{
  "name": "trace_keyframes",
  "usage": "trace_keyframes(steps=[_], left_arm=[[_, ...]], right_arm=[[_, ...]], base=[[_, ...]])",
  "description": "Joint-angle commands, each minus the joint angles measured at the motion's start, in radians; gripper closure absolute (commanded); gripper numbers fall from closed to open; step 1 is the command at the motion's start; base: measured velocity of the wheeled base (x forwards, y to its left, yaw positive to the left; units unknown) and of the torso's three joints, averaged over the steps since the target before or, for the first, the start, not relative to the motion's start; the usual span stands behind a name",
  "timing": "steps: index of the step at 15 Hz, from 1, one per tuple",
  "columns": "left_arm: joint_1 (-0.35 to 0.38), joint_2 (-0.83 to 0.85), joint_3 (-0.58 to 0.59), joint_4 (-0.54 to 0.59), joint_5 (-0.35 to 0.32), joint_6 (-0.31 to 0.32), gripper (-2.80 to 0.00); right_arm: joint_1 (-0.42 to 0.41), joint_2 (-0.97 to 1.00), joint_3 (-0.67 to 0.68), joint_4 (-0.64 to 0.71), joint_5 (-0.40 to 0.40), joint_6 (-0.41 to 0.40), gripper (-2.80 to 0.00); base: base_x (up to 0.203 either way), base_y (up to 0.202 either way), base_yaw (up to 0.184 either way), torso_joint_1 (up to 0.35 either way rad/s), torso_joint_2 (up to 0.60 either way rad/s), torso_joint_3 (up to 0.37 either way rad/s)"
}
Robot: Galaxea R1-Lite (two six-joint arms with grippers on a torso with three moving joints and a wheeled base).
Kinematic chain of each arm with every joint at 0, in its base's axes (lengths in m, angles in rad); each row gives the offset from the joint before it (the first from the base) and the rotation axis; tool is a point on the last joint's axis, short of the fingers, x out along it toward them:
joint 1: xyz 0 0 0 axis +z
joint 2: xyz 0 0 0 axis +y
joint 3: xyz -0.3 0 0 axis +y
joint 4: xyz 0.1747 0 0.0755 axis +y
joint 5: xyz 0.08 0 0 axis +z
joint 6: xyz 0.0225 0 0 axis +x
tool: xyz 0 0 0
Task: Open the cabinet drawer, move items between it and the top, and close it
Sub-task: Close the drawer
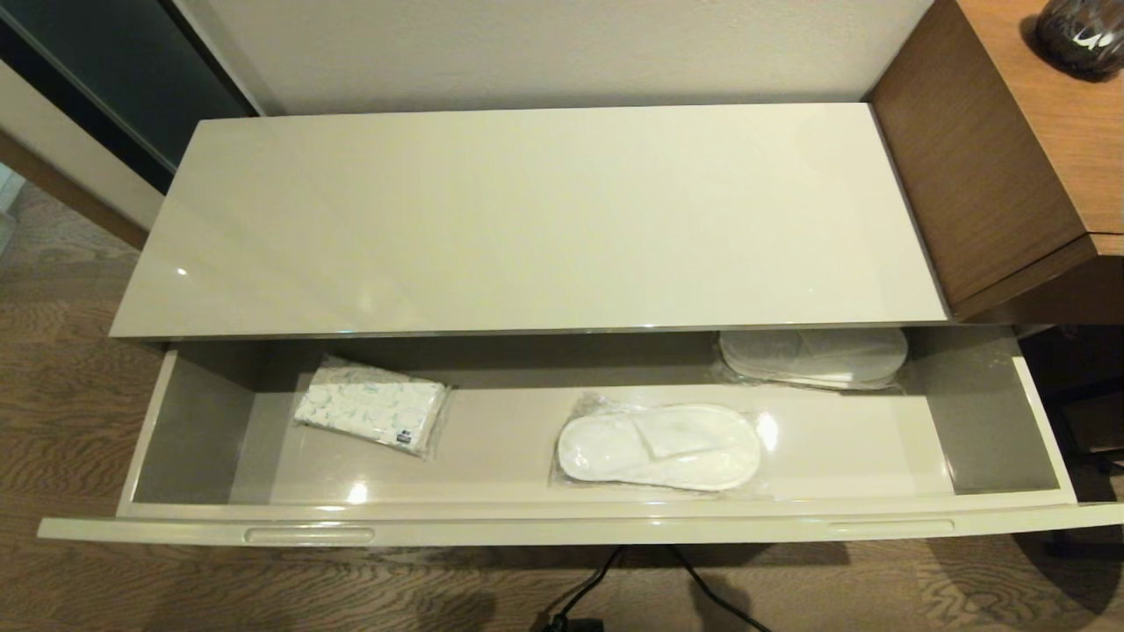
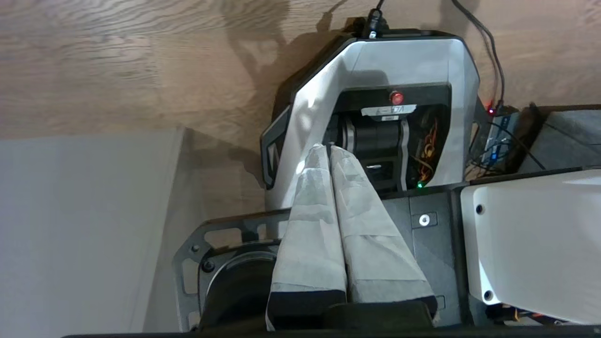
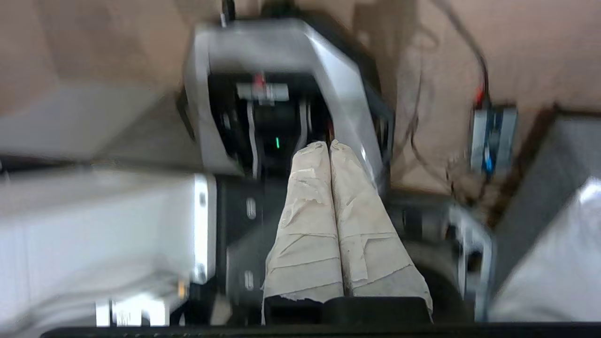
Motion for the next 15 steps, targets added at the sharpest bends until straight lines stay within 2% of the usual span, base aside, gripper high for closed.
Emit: trace_keyframes(steps=[1,3,6,10,11,12,13,14,15], left_arm=[[0.000,0.034,0.018,-0.016,-0.006,0.000,0.00],[0.000,0.061,0.053,-0.064,-0.005,-0.001,0.00],[-0.001,0.121,0.149,-0.233,-0.009,-0.001,0.00],[0.000,0.236,0.203,-0.370,-0.066,-0.020,0.00],[0.000,0.236,0.203,-0.370,-0.066,-0.020,0.00],[-0.002,0.251,0.207,-0.408,-0.069,-0.058,0.00],[-0.005,0.289,0.208,-0.502,-0.076,-0.131,0.00],[-0.009,0.319,0.210,-0.547,-0.088,-0.178,0.00],[-0.011,0.322,0.211,-0.555,-0.095,-0.186,0.00]], right_arm=[[0.002,0.088,-0.007,-0.061,0.009,0.015,0.00],[0.001,0.142,-0.019,-0.074,0.012,0.039,0.00],[0.003,0.239,0.046,-0.171,0.021,0.051,0.00],[0.004,0.350,0.058,-0.233,0.033,0.053,0.00],[0.004,0.350,0.059,-0.234,0.034,0.053,0.00],[0.016,0.351,0.059,-0.268,0.034,0.065,0.00],[0.053,0.344,0.060,-0.284,0.032,0.084,0.00],[0.118,0.334,0.066,-0.286,0.028,0.114,0.00],[0.152,0.325,0.074,-0.288,0.024,0.144,0.00]], base=[[0.000,0.000,0.000,0.000,0.00,0.000],[0.000,0.000,0.000,0.000,0.00,0.000],[0.000,0.000,0.000,0.000,0.00,0.000],[0.000,0.000,0.000,0.000,0.00,0.000],[0.000,0.000,0.000,0.000,0.00,0.000],[0.000,0.000,0.000,0.000,0.00,0.000],[0.000,0.000,0.000,0.000,0.00,0.000],[0.000,0.000,0.000,0.000,0.00,0.000],[0.000,0.000,0.000,0.000,0.00,0.000]])
